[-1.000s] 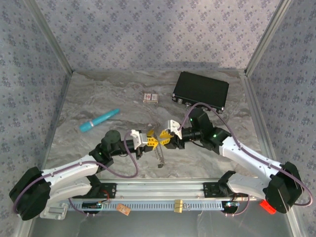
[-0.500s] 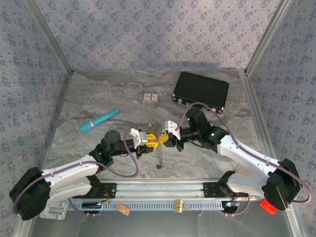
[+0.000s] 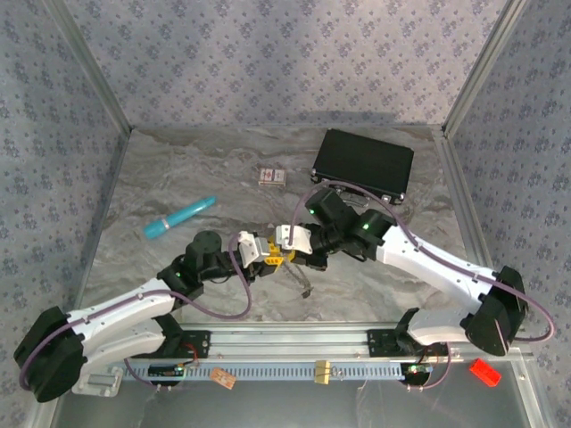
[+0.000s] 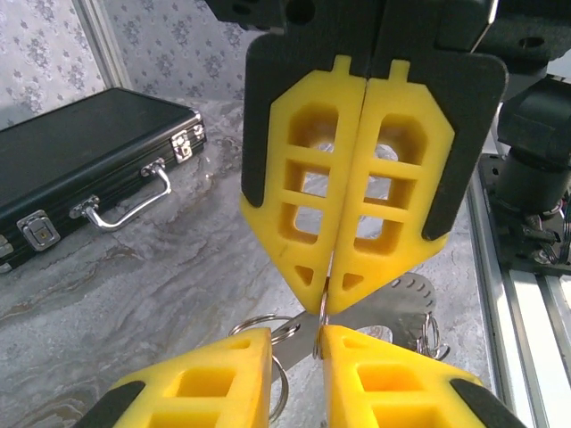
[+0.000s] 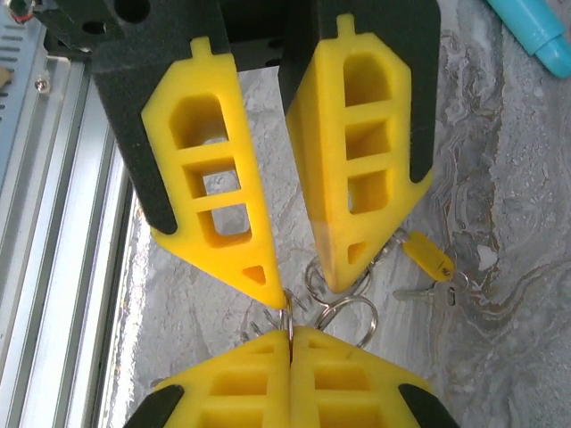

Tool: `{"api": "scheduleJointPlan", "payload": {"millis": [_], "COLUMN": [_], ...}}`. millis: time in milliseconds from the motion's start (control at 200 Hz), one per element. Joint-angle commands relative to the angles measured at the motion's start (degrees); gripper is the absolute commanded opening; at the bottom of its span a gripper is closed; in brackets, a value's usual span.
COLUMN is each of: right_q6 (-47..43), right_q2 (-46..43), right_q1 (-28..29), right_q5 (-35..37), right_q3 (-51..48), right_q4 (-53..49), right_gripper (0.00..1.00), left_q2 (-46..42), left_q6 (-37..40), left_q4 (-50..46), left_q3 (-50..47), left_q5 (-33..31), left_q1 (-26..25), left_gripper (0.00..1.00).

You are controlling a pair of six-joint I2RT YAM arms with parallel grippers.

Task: Put the keys on the keyring

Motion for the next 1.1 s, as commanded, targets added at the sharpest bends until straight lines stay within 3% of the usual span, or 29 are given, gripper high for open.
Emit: {"api": "scheduleJointPlan", "payload": {"millis": [0,265,420,485,570,660,745,905,1099], "right_q6": [-1.8,-1.2,-0.5,1.8,5.7,9.9,12.6,14.5,11.7], "right_q2": [0.6,1.3,0.6,-2.2,-7.3,-10.8,-11.9,-10.9,-8.1], "right_q1": [1.2,2.2,2.1,0.0,-5.3,-11.0,-13.5,-13.3,-9.7], "right_q5": [1.1,0.4,-1.3,-4.0,-11.6,-20.2,-23.7,-22.8,-21.7], "right_q3": [3.4,3.5,3.4,1.2,-4.3,-10.3,-14.4,-18.8,-17.5], "right_q4": [-2.7,-2.1,-1.4,2.7,10.8,18.0,23.1,27.6,24.1], "right_gripper": [0.0,0.0,0.0,0.25,0.35,0.36,0.36,0.34,0.34], "left_q2": [0.6,1.7,2.1,1.8,1.6,1.9,2.1,1.5,1.1], "left_q6": [1.0,1.7,2.3,2.1,0.9,-1.2,-2.1,-2.0,-2.2], "left_q4": [0.0,0.0,0.2,1.4,5.9,12.3,15.8,17.8,18.5], "left_q3": [2.1,2.6,2.6,1.9,0.0,-2.2,-3.2,-4.0,-4.3], "left_q5": [1.6,2.4,3.2,3.4,3.1,2.8,2.7,2.4,1.9], "left_q1": [-0.2,-0.2,-0.2,-0.2,-0.2,-0.2,-0.2,-0.2,-0.2], "left_gripper": [0.2,0.17,0.0,0.0,0.0,0.0,0.0,0.0,0.0]}}
